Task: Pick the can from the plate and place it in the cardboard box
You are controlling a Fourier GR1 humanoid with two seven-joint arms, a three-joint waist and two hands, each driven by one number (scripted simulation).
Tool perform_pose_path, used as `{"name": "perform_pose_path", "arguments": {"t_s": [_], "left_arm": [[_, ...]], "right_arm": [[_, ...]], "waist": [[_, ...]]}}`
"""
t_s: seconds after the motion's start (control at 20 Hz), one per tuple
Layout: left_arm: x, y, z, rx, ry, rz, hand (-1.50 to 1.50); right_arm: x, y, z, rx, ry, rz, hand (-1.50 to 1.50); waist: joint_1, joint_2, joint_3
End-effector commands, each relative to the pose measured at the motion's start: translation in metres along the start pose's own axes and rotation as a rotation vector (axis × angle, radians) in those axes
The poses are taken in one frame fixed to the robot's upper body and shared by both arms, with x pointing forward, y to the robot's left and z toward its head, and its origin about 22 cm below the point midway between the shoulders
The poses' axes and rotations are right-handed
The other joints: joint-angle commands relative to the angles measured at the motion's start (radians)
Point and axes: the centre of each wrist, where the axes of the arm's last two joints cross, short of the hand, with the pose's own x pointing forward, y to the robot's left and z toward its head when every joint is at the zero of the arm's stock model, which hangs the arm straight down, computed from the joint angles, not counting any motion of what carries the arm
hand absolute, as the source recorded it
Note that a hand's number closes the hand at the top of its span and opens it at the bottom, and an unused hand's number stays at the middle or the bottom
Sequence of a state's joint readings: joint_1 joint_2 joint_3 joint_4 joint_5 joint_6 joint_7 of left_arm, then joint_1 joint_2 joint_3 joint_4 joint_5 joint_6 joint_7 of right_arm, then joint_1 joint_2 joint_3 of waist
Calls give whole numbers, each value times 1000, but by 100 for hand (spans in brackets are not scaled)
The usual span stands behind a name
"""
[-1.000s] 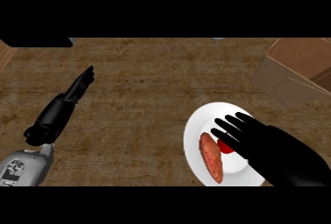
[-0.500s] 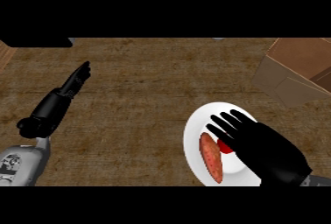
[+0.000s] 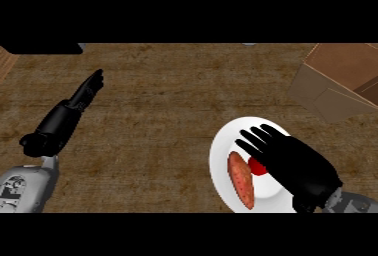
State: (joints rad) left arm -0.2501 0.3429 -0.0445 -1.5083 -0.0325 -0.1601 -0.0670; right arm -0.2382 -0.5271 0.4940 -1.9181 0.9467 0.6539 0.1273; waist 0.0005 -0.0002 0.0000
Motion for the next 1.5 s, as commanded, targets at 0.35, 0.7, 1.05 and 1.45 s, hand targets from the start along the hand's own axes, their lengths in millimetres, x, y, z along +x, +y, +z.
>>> {"name": "perform_pose_path", "arguments": {"t_s": [0.35,0.7,1.05,1.45], "left_arm": [[-8,-3,3,-1,0,-10,0],[-22,-1,14,10,6,5,0],[-3,-25,19,0,7,8,0],[-8,-4,2,-10,-4,4,0]], "right_arm": [[-8,21,-24,33,62,35,-150],[-23,43,-34,53,59,7,-150],[-26,72,-51,-11,-100,48,150],[-28,45,-59,-171,-160,91,150]], "waist": [[-1,0,0],[-1,0,0],[6,0,1],[0,1,0]]}}
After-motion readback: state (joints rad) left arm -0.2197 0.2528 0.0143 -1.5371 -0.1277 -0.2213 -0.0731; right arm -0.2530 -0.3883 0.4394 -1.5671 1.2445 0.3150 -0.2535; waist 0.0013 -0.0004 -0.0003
